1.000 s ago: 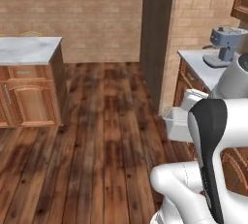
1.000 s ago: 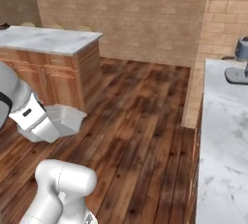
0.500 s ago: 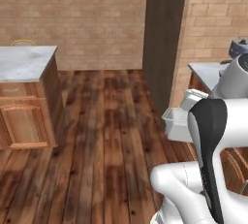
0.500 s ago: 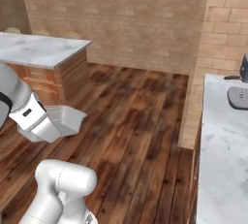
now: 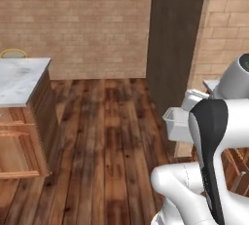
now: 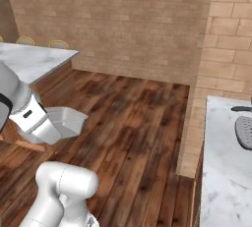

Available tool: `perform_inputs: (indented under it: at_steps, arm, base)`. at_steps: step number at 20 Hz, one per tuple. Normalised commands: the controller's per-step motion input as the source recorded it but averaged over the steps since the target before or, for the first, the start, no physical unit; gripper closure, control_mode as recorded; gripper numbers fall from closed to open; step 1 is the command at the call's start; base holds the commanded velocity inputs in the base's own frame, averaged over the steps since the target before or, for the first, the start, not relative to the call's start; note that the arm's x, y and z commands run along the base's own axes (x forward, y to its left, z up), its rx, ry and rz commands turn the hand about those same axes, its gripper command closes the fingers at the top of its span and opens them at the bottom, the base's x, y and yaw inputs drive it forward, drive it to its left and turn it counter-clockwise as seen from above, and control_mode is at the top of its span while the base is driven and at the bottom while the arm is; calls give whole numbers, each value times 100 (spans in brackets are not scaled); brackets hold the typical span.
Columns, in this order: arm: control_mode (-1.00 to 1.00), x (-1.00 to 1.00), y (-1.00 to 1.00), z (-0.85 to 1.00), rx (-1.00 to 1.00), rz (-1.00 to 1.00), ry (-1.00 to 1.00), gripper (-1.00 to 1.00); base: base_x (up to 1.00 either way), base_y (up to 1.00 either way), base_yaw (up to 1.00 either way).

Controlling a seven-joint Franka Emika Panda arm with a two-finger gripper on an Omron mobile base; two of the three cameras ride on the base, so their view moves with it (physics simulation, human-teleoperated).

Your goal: Retrieve the tupperware and aluminum foil from the cabinet and place them on the dining counter near the plate with steak and sweet potato to prepare for storing leftovers.

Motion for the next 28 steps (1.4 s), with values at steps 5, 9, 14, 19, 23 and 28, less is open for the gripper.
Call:
perform_inputs:
  at_steps: [5,9,14,19,23,28]
  arm:
    - [100,0,0,0,0,0,0,100]
    - [100,0,0,0,0,0,0,100]
    - [100,0,0,0,0,0,0,100]
    - [100,0,0,0,0,0,0,100]
    - [100,0,0,0,0,0,0,100]
    - [100,0,0,0,0,0,0,100]
  base:
    - [100,2,1]
    - [100,16,5]
    - [100,26,4]
    - [100,33,5]
    - [100,34,11]
    - [100,12,23]
